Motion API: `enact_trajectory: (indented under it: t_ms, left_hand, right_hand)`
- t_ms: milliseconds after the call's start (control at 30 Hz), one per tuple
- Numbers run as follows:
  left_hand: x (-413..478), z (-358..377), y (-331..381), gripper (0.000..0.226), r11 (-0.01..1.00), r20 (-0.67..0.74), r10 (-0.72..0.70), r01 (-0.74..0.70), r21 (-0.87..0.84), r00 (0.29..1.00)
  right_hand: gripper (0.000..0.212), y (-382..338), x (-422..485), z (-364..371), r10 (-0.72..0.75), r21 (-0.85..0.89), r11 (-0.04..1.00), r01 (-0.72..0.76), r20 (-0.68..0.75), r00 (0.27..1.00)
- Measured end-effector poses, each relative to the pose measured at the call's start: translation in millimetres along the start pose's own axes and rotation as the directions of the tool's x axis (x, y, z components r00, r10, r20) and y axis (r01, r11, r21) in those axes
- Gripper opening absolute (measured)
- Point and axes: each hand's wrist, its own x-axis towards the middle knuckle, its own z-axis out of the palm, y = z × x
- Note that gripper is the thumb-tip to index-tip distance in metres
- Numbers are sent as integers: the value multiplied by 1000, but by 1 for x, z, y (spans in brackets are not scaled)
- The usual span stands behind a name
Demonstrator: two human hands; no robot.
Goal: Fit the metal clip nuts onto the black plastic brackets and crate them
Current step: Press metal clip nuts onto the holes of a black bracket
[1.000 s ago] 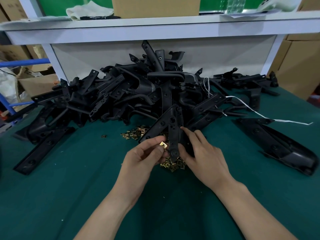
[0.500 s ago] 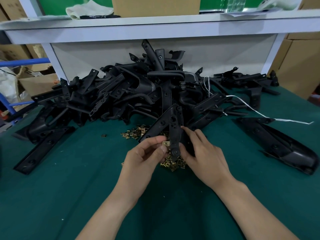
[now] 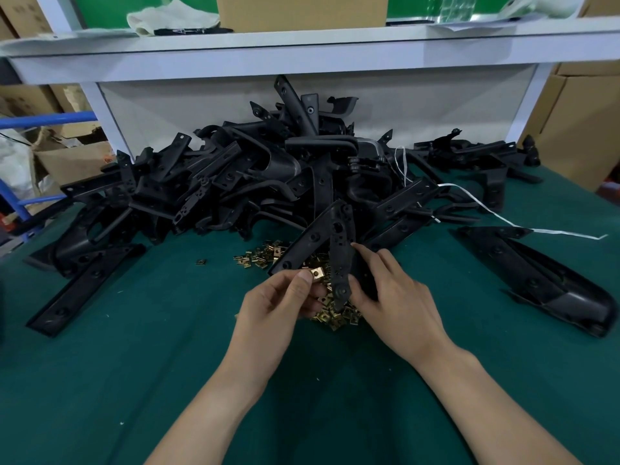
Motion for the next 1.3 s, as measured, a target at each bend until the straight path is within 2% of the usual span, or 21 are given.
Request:
enact_trajectory:
  t_ms: [400, 867, 1300]
  left_hand:
    - [2, 0, -1, 26, 999, 20, -26, 27, -45, 999]
    - [0, 0, -2, 28, 1000, 30, -23, 22, 13, 999]
    - [-4, 3, 0, 33, 998, 9, 4, -5, 62, 1000]
  right_hand:
    - [60, -1, 0, 0, 7, 4, 1000, -7, -10, 1000]
    - [60, 0, 0, 0, 2, -22, 1000, -2, 10, 1000]
    - [59, -3, 0, -5, 7, 51, 999, -7, 3, 1000]
